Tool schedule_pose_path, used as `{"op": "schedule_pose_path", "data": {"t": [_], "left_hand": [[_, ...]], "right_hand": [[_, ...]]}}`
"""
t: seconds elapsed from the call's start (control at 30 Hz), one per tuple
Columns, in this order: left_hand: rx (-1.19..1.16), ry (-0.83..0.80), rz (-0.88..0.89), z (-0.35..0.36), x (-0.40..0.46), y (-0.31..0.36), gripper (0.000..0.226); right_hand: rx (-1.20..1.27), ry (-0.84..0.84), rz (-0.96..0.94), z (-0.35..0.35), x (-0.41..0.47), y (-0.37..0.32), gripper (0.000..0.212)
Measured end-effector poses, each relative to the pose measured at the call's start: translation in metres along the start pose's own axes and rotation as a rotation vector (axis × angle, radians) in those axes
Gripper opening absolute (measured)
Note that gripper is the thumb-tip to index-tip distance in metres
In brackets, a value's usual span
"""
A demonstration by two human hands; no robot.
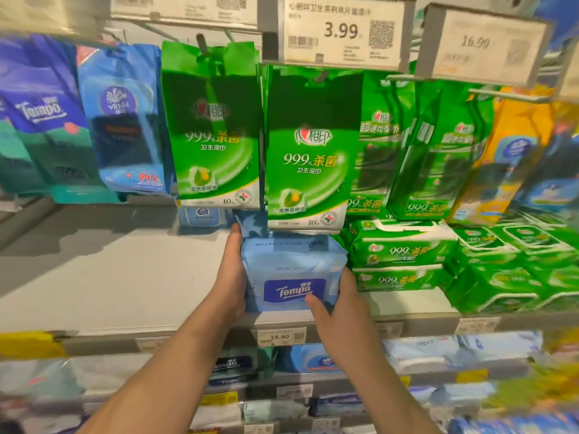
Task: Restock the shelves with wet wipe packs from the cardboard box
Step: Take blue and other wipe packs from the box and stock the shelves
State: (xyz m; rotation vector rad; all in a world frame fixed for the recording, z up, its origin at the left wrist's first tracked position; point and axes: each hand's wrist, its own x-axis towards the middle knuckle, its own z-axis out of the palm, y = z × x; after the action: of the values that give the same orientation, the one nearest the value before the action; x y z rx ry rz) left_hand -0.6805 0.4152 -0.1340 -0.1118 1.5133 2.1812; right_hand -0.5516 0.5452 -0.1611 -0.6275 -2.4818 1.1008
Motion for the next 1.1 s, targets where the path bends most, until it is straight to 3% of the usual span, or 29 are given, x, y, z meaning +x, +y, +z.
{"op": "schedule_pose_path", "data": {"t": [0.3, 0.57, 0.7, 0.87, 0.93, 1.1], "left_hand": [[0.019, 0.032, -0.025, 0.002, -0.008, 0.006, 0.076], [-0.006, 0.015, 0.070, 0.003, -0.033, -0.003, 0.073], [0.212, 0.120, 0.187, 0.009, -0.058, -0.005, 0.053], [0.439, 0.212, 0.271, -0.012, -0.087, -0.019, 0.067], [0.501, 0.246, 0.308, -0.022, -0.103, -0.027, 0.062], [0.812, 0.353, 0.486, -0.058, -0.144, -0.046, 0.086]], "right_hand": [[-0.025, 0.024, -0.008, 0.005, -0.001, 0.002, 0.060], [0.055, -0.007, -0.089, -0.002, -0.001, 0.015, 0.045], [-0.043, -0.006, -0.142, -0.001, -0.004, 0.027, 0.060], [-0.230, 0.005, -0.165, 0.004, -0.015, 0.035, 0.066], [-0.228, 0.015, -0.175, 0.007, -0.025, 0.034, 0.072], [-0.125, 0.023, -0.302, 0.032, -0.060, 0.025, 0.077]]}}
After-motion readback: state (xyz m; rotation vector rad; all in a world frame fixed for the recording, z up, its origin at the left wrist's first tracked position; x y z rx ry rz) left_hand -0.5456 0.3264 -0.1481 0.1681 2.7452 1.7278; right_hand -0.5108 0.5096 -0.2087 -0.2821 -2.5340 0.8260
